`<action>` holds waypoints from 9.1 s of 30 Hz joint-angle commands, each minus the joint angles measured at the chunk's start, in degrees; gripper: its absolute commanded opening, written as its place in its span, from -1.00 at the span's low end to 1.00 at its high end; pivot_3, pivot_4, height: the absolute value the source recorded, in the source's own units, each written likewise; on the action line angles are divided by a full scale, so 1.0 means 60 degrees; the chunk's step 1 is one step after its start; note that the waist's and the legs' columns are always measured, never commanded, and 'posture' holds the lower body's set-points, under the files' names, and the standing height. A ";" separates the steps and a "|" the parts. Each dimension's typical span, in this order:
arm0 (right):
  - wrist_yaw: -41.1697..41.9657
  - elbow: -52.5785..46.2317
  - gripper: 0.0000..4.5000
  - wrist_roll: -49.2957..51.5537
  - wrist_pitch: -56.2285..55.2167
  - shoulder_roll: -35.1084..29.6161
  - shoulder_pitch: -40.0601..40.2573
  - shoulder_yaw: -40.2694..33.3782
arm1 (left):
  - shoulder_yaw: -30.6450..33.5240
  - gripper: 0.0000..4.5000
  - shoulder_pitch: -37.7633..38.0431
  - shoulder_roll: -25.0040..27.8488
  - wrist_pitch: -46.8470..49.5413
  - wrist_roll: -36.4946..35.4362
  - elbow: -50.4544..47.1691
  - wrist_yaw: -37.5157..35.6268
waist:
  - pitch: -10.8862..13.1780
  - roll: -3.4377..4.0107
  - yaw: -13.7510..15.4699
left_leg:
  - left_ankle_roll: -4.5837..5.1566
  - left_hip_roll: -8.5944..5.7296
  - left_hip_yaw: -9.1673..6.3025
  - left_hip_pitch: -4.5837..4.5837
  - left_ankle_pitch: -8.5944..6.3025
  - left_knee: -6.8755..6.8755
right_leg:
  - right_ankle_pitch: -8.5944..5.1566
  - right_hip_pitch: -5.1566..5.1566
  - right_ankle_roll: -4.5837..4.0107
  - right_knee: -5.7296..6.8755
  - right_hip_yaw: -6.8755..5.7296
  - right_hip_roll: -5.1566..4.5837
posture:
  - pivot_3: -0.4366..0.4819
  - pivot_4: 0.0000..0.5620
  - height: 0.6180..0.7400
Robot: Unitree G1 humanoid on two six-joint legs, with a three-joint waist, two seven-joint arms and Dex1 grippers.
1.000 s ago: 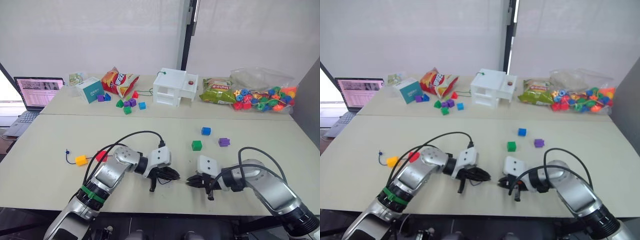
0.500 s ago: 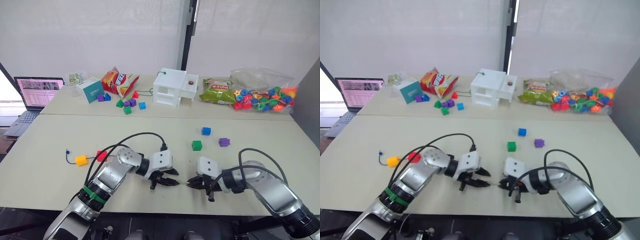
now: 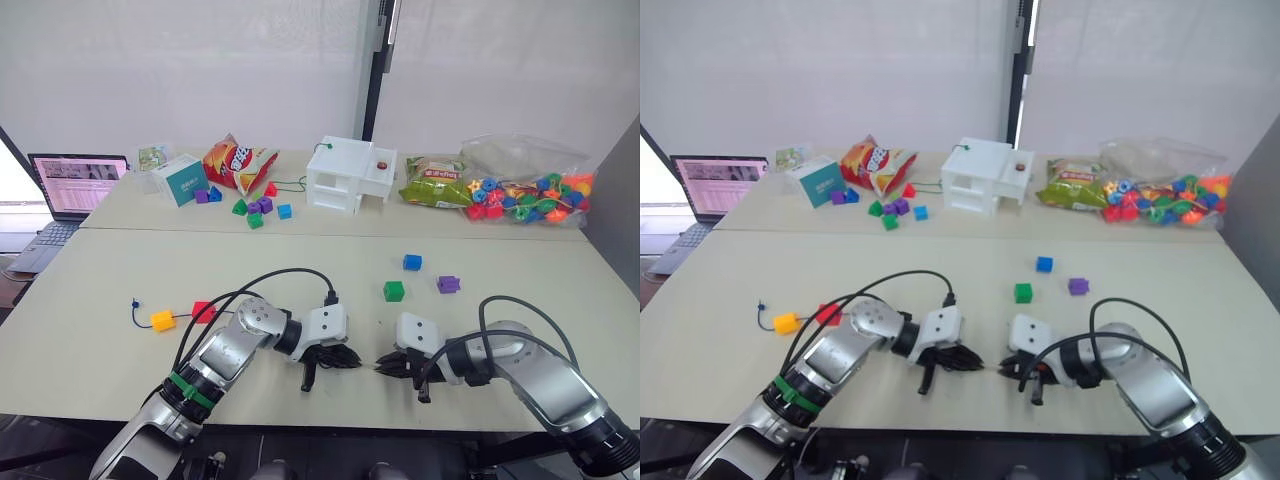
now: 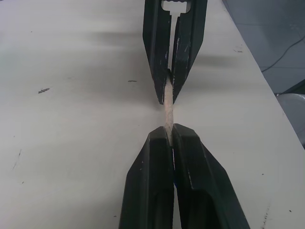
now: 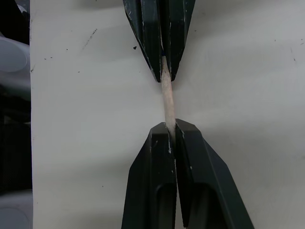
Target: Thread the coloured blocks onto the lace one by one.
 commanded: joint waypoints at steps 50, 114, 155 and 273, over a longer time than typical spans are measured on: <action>-0.8687 0.4776 -0.47 -0.0829 -0.1707 0.5069 -0.1232 -0.4791 | 0.0735 -1.00 0.0493 0.0998 0.1000 -0.0281 -0.1322 0.0447 | -0.0001 0.0019 -0.0222 | -0.0012 -0.0004 0.0007 0.0010 0.0007 -0.0028 | 0.0002 -0.0007 0.0001 0.0009 0.0016 0.0004 | -0.05 -0.47 1.00; 0.2190 0.2634 0.97 -0.0014 -0.3335 -0.0499 -0.1150 0.0008 | 0.0974 -1.00 0.1089 0.1780 0.2432 -0.0800 -0.3174 0.0630 | 0.0002 0.0024 -0.0103 | 0.0013 0.0005 0.0001 0.0003 0.0017 -0.0009 | -0.0002 0.0014 0.0004 -0.0013 0.0001 -0.0001 | -0.05 -0.47 1.00; 0.1000 0.1814 -0.39 -0.0987 -0.2129 0.0747 -0.0839 0.0305 | -0.0149 -1.00 -0.0360 0.1592 0.4274 -0.0432 -0.3357 0.1313 | 0.0002 0.0023 -0.0031 | 0.0010 0.0003 -0.0002 0.0017 0.0018 -0.0008 | -0.0001 0.0018 0.0003 0.0002 0.0004 0.0006 | -0.05 -0.47 1.00; -0.0971 -0.1620 1.00 0.0471 0.0391 -0.0707 0.2158 -0.2313 | -0.1104 -0.37 -0.0995 -0.1338 -0.0538 0.1267 0.1252 0.0536 | 0.0003 0.0019 0.0045 | 0.0019 -0.0008 -0.0004 0.0001 0.0012 0.0004 | 0.0005 0.0027 0.0013 -0.0016 0.0001 -0.0006 | -0.05 -0.47 1.00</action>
